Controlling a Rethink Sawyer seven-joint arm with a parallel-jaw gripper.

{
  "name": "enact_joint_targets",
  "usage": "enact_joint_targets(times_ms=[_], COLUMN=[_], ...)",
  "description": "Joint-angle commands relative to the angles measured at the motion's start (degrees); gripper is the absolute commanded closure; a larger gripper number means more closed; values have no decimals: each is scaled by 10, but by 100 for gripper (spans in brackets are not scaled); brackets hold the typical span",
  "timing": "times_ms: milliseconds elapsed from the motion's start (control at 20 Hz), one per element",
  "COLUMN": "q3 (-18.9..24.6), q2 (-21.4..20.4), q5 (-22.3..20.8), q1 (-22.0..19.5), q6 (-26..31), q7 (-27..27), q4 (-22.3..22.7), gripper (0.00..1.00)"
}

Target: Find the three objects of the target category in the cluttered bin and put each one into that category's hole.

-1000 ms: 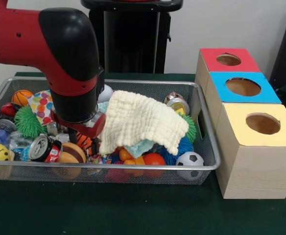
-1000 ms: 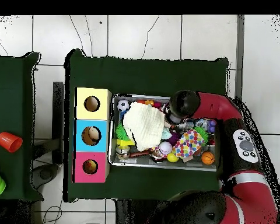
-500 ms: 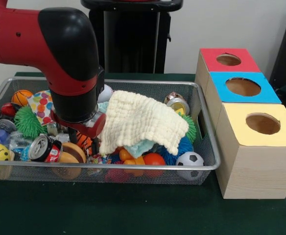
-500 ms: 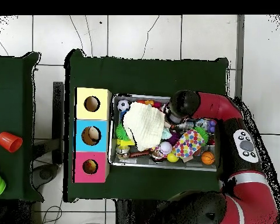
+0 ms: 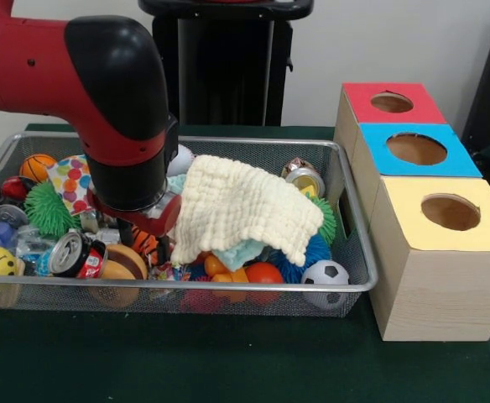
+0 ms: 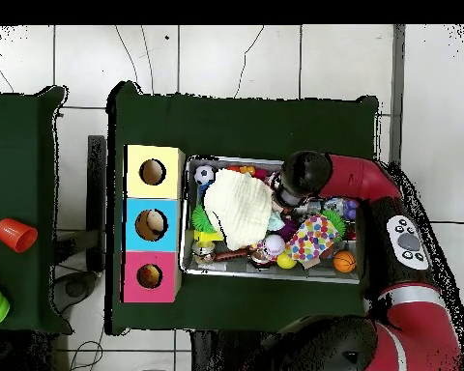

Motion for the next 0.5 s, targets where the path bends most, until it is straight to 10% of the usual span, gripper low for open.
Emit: enact_joint_targets(times_ms=[50, 500], q3=[44, 45], q2=[71, 113], q5=[-16, -28], q1=[-8, -5], q6=[-3, -9], q7=[-134, -150], q4=[27, -11], gripper=[0, 0])
